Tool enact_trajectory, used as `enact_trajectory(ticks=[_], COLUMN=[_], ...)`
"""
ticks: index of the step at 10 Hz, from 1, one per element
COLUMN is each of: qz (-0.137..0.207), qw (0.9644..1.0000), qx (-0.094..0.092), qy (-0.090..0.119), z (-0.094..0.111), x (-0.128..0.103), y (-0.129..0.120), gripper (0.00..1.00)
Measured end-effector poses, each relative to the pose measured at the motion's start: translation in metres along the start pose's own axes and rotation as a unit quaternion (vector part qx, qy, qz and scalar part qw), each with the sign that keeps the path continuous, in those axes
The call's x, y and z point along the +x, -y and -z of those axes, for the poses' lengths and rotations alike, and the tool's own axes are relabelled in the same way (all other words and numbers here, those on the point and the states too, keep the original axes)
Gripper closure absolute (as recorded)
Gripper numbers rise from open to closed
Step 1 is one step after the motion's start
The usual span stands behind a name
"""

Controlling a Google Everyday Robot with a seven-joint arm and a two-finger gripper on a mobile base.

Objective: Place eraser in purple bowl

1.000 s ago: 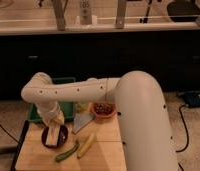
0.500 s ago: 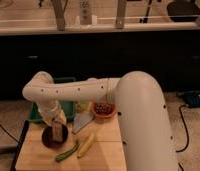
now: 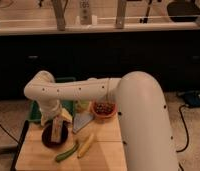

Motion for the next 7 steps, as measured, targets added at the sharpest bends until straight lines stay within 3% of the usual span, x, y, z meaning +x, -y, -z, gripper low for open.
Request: enact_trajectory(ticks=[7], qz=[0.0], qw=[1.0], qx=[-0.002], qy=[0.006], z=[-0.0016], x=[0.0018], y=[-0.001], gripper=[0.2])
